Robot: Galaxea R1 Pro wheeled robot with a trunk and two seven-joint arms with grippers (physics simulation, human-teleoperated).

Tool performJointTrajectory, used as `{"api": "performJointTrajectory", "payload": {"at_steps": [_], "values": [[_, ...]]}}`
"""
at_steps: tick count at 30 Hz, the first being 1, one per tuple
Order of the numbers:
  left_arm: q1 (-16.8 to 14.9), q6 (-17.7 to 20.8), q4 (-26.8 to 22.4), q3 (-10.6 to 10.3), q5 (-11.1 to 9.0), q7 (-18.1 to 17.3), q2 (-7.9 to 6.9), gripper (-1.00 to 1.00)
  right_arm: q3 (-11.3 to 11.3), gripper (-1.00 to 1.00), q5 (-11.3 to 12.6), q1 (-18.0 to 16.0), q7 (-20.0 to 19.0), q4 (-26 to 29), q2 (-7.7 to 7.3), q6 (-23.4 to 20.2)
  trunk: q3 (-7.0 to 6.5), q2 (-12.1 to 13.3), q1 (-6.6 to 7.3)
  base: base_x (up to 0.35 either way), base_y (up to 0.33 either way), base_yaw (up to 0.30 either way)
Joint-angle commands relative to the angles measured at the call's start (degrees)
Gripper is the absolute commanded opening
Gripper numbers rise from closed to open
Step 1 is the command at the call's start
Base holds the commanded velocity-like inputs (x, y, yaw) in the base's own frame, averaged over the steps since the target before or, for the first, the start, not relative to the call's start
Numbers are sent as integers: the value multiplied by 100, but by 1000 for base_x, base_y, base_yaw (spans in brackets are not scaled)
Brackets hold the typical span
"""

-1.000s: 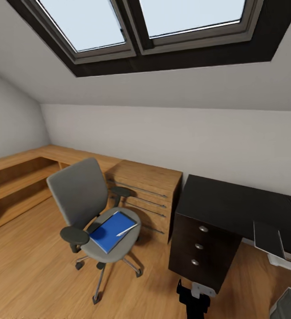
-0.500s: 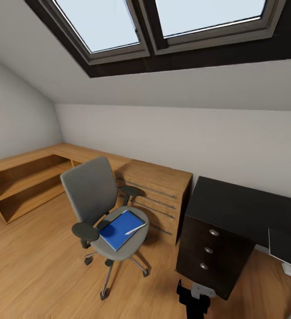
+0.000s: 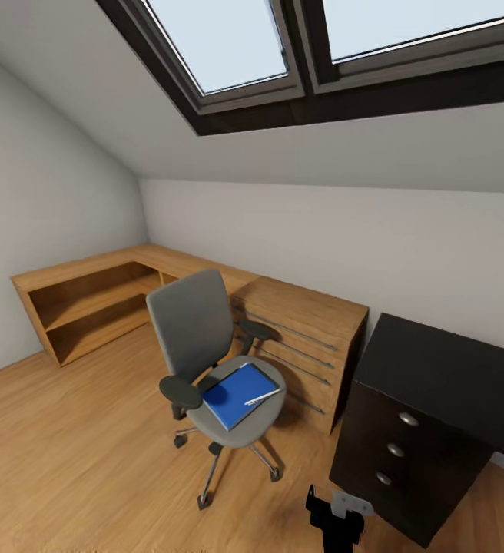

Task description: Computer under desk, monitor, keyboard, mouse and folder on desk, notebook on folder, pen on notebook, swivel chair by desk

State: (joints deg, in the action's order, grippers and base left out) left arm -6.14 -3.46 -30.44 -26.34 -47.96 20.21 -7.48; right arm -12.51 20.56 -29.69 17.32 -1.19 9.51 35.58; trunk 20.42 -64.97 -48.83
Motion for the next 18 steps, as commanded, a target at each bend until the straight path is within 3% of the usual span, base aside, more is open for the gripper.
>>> {"api": "performJointTrajectory", "payload": {"at_steps": [1, 5, 6, 8, 18], "values": [[-8, 170, -5, -48, -150, -148, -53, 100, -50, 100, 27, -8, 26, -13, 1, 19, 7, -5, 0, 0, 0, 278], [-9, 24, -6, -62, -266, -397, -87, 100, -50, 100, 27, -9, 26, -13, 3, 19, 7, -5, 0, 0, 0, 278], [-10, -453, -6, -117, -240, -441, -62, 100, -50, 100, 27, -7, 26, -13, 4, 19, 7, -5, 0, 0, 0, 278], [-10, -619, -6, -129, -187, -450, -45, 100, -50, 100, 27, -8, 26, -13, 4, 19, 7, -5, 0, 0, 0, 278], [-10, -748, -6, -135, -136, -457, -8, 100, -50, 100, 27, -7, 26, -13, 1, 12, 14, -5, 0, 0, 0, 278]]}}
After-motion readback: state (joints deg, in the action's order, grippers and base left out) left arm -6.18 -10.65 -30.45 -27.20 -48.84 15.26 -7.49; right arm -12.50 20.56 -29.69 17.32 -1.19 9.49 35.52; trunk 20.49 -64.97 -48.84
